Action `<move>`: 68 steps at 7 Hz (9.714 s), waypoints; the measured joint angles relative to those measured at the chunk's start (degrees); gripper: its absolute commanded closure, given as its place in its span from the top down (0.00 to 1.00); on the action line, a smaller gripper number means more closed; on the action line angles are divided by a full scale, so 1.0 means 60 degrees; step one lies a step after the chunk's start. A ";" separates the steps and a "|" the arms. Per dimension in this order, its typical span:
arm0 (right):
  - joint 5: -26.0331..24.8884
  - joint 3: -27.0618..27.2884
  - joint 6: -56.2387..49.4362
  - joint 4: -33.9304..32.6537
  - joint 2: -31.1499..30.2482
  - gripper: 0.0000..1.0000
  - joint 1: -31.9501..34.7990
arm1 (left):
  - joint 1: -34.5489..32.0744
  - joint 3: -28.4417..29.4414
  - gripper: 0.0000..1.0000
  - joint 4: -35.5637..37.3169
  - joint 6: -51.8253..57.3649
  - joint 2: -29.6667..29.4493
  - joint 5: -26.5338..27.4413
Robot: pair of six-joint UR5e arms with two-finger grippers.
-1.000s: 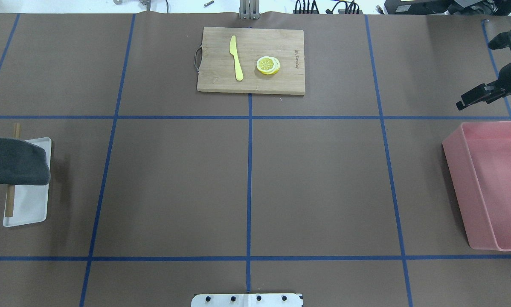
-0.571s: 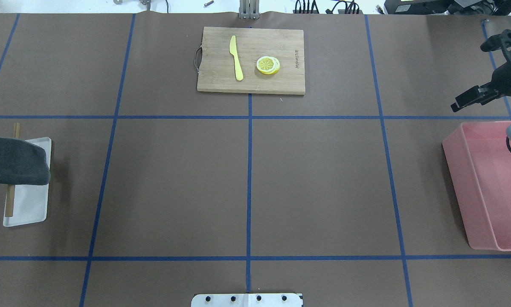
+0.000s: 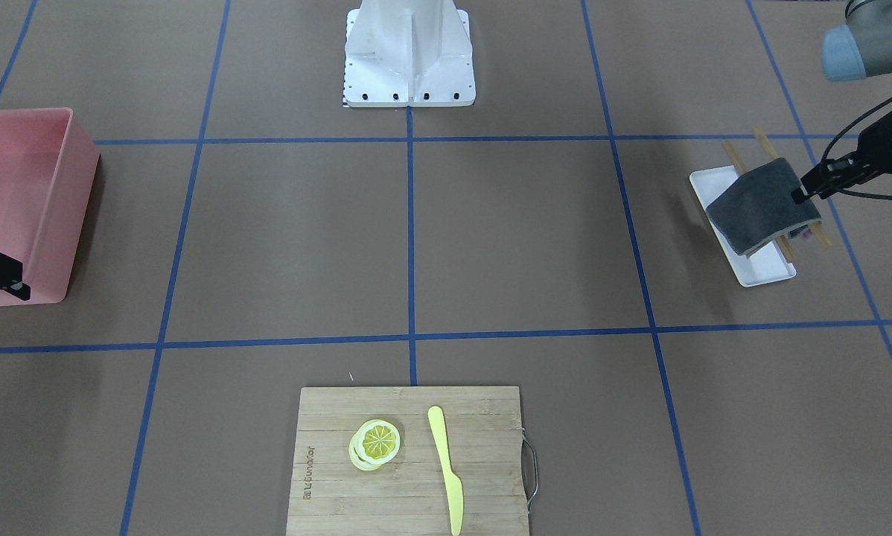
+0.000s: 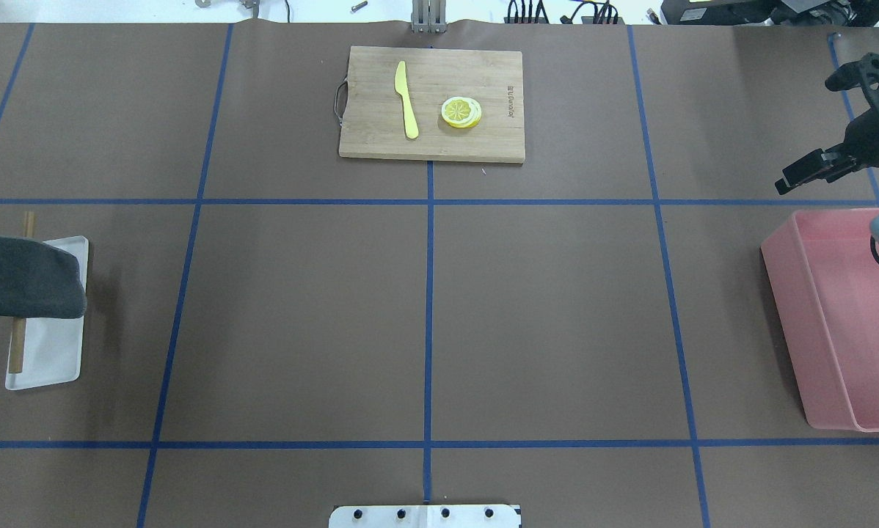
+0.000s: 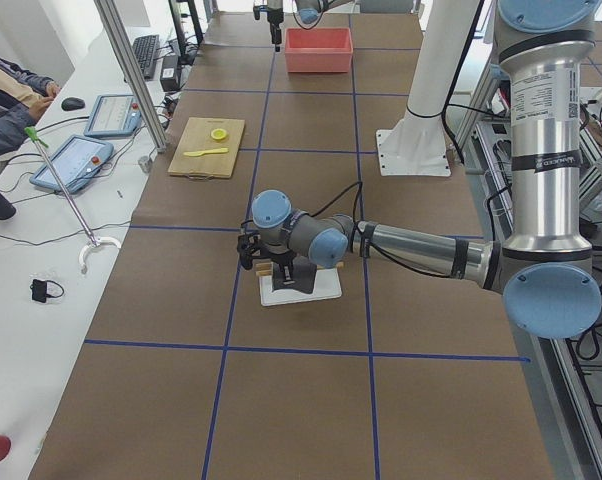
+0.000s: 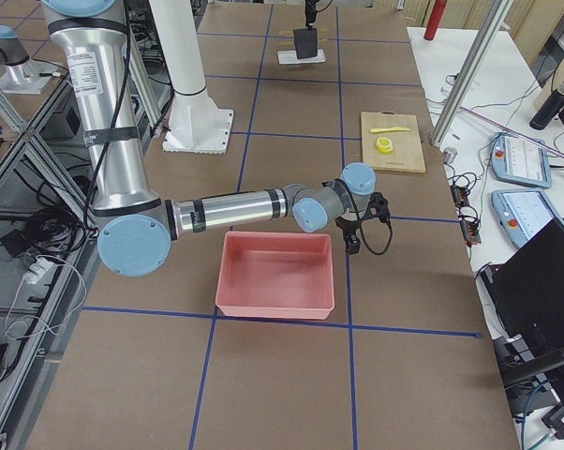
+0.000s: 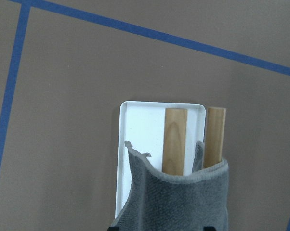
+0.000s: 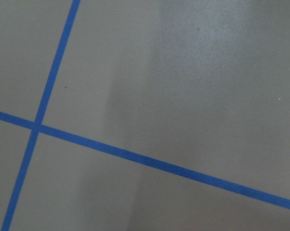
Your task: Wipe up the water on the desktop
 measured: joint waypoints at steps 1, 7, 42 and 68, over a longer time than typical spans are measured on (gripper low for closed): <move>0.0007 -0.0003 0.0000 -0.0006 0.0001 1.00 0.0006 | 0.0000 -0.0002 0.49 -0.0004 -0.0007 -0.0007 -0.0026; 0.0011 -0.0031 0.0015 -0.0022 0.0029 1.00 0.0006 | 0.0000 -0.0004 0.02 -0.0014 -0.0010 -0.0075 -0.0043; -0.9409 0.3694 0.6402 0.2038 0.2216 0.00 -0.7942 | 0.3169 0.1194 0.98 -0.1140 -1.0784 -0.8081 0.0842; -0.3814 0.3899 0.8125 -0.3782 0.1453 0.00 -0.7217 | -0.1140 0.1267 0.98 0.0410 0.1334 -0.3130 0.0900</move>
